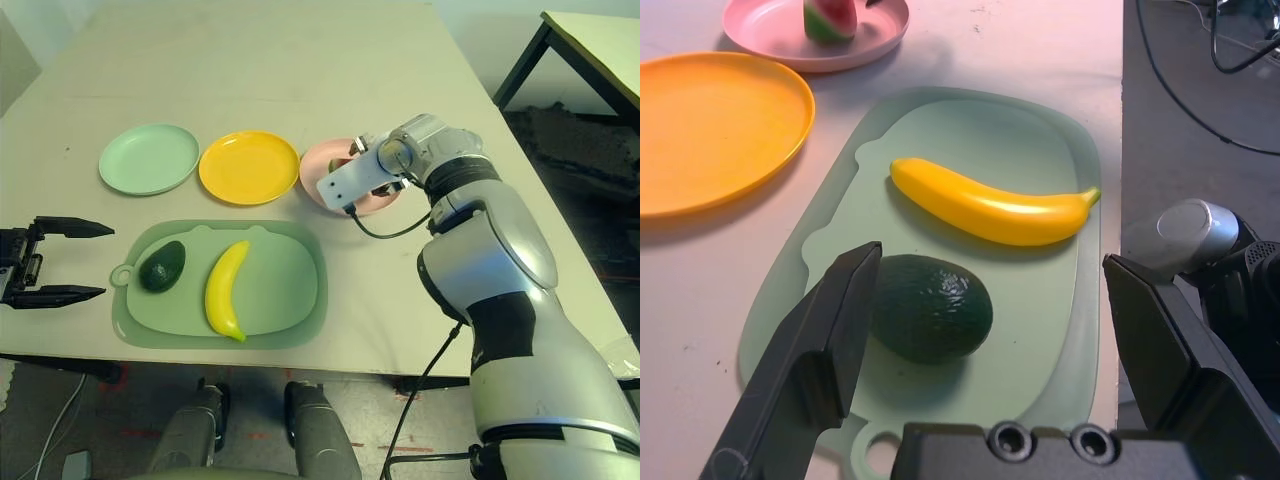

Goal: Place the fruits into color-matched plates.

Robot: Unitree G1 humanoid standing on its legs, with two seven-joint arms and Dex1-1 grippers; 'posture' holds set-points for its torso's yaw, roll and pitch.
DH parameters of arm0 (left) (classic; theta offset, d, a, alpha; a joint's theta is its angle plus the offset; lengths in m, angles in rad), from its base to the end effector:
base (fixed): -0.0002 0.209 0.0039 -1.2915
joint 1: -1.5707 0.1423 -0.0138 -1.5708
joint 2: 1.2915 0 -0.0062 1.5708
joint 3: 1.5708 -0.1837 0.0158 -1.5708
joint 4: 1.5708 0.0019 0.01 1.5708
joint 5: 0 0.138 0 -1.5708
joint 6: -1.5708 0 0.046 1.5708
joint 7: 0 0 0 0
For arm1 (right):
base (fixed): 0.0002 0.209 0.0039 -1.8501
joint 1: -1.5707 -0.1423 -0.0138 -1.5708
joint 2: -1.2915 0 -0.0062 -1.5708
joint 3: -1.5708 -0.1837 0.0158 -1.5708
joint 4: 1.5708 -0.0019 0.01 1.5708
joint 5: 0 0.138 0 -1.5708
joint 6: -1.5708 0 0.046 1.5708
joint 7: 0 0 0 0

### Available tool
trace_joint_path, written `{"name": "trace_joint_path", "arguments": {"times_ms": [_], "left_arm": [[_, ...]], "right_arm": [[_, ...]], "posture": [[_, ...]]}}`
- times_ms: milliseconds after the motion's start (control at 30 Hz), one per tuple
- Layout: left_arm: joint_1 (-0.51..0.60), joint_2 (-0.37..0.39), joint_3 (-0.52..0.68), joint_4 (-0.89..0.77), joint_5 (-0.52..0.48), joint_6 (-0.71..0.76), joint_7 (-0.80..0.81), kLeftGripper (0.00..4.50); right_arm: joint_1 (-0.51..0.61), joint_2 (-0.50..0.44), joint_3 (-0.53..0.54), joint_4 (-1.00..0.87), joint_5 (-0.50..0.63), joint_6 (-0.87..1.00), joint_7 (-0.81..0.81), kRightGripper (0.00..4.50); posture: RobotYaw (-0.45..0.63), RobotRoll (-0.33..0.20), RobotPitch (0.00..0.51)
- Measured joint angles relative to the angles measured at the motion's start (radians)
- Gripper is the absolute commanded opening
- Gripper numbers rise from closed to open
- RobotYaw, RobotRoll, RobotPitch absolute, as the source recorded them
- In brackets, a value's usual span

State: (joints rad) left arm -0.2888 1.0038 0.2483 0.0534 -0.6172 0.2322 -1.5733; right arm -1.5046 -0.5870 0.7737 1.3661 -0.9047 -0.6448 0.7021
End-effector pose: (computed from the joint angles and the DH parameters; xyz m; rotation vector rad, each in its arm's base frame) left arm 0.2279 0.3299 0.2219 0.3942 0.0865 -1.3333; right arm 0.3703 -0.1940 0.2684 -2.0493 0.3486 0.8739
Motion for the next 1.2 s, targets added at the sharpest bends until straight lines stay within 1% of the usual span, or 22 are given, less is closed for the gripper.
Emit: {"name": "trace_joint_path", "arguments": {"times_ms": [67, 167, 233, 300, 333, 400, 433, 533, 600, 700, 767, 1033, 1200], "left_arm": [[-0.007, 0.000, 0.000, 0.012, 0.001, -0.005, -0.006, 4.50], [-0.009, 0.000, -0.001, 0.029, 0.011, -0.018, -0.015, 4.50], [-0.003, 0.006, -0.010, 0.036, 0.024, -0.034, -0.027, 4.50], [-0.003, 0.011, -0.023, 0.040, 0.024, -0.044, -0.031, 4.50], [-0.002, 0.018, -0.030, 0.043, 0.024, -0.049, -0.031, 4.50], [0.002, 0.039, -0.031, 0.058, 0.022, -0.058, -0.033, 4.50], [0.003, 0.047, -0.032, 0.065, 0.022, -0.062, -0.033, 4.50], [0.003, 0.054, -0.033, 0.070, 0.019, -0.073, -0.033, 4.50], [0.003, 0.055, -0.036, 0.074, 0.019, -0.078, -0.033, 4.50], [0.003, 0.055, -0.036, 0.077, 0.019, -0.085, -0.034, 4.50], [0.003, 0.053, -0.035, 0.078, 0.022, -0.089, -0.034, 4.50], [-0.004, 0.052, -0.035, 0.104, 0.023, -0.104, -0.034, 4.50], [-0.014, 0.052, -0.036, 0.113, 0.023, -0.118, -0.034, 4.50]], "right_arm": [[-0.052, -0.001, -0.016, -0.014, 0.016, -0.074, 0.050, 4.47], [-0.104, 0.029, -0.071, -0.044, 0.104, -0.203, 0.168, 4.47], [-0.101, 0.077, -0.125, -0.088, 0.230, -0.317, 0.326, 4.47], [-0.083, 0.128, -0.153, -0.154, 0.345, -0.387, 0.461, 4.47], [-0.056, 0.142, -0.163, -0.219, 0.425, -0.399, 0.550, 4.47], [0.029, 0.144, -0.164, -0.397, 0.595, -0.359, 0.716, 4.47], [0.070, 0.149, -0.159, -0.479, 0.658, -0.329, 0.777, 4.47], [0.149, 0.149, -0.121, -0.692, 0.786, -0.208, 0.882, 4.47], [0.158, 0.136, -0.101, -0.791, 0.830, -0.140, 0.899, 4.47], [0.187, 0.131, -0.083, -0.896, 0.837, -0.064, 0.902, 4.47], [0.224, 0.142, -0.077, -0.935, 0.822, -0.010, 0.903, 4.47], [0.236, 0.190, -0.074, -0.940, 0.710, 0.060, 0.878, 4.47], [0.305, 0.208, -0.044, -0.957, 0.667, 0.066, 0.871, 4.47]], "posture": [[0.00, 0.000, 0.207], [0.00, 0.000, 0.208], [0.01, 0.000, 0.210], [0.01, 0.000, 0.213], [0.01, 0.000, 0.214], [0.02, 0.000, 0.217], [0.02, 0.000, 0.217], [0.04, 0.000, 0.217], [0.04, 0.000, 0.217], [0.05, 0.000, 0.215], [0.05, 0.000, 0.214], [0.04, 0.000, 0.218], [0.04, 0.000, 0.222]]}}
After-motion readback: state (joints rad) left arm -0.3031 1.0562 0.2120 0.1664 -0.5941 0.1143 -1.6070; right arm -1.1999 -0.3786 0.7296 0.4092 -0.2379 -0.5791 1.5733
